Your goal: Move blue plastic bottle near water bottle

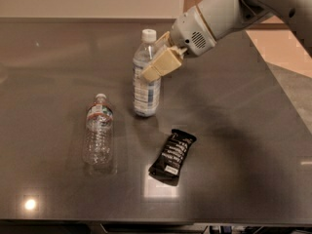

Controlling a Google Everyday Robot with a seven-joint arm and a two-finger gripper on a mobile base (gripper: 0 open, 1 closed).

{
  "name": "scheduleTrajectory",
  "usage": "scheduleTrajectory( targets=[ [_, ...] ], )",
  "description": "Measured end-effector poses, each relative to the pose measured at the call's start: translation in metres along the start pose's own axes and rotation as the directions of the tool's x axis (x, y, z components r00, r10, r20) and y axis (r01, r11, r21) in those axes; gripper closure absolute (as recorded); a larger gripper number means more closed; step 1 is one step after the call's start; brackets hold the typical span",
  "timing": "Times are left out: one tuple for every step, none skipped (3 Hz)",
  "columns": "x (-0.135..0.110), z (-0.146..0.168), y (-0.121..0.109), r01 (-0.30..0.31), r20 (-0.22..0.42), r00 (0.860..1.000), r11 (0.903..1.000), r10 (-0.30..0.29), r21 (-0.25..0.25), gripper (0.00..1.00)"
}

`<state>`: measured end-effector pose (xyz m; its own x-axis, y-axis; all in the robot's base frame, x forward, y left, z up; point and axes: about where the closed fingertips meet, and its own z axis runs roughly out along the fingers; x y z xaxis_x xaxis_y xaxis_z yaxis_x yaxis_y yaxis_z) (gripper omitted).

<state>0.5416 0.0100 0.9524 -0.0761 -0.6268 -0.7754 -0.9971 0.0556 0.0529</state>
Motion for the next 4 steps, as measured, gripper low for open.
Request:
scheduleTrajectory(
  targets=[
    [-0.002,0.018,0.024,0.058,-0.043,0.997,0.9974,-0.060,-0.043,1.00],
    [0.000,0.031,0.039,0.094,-0.056,0.994,0.9932,-0.098,-0.069,1.00],
    [-0.002,0.036,0.047,0.125,-0.038,0.991,0.9891,-0.129,-0.077,0.82],
    [-0.002,0.039,0.053,0.151,-0.029,0.988,0.9847,-0.154,-0.086,0.59]
  ],
)
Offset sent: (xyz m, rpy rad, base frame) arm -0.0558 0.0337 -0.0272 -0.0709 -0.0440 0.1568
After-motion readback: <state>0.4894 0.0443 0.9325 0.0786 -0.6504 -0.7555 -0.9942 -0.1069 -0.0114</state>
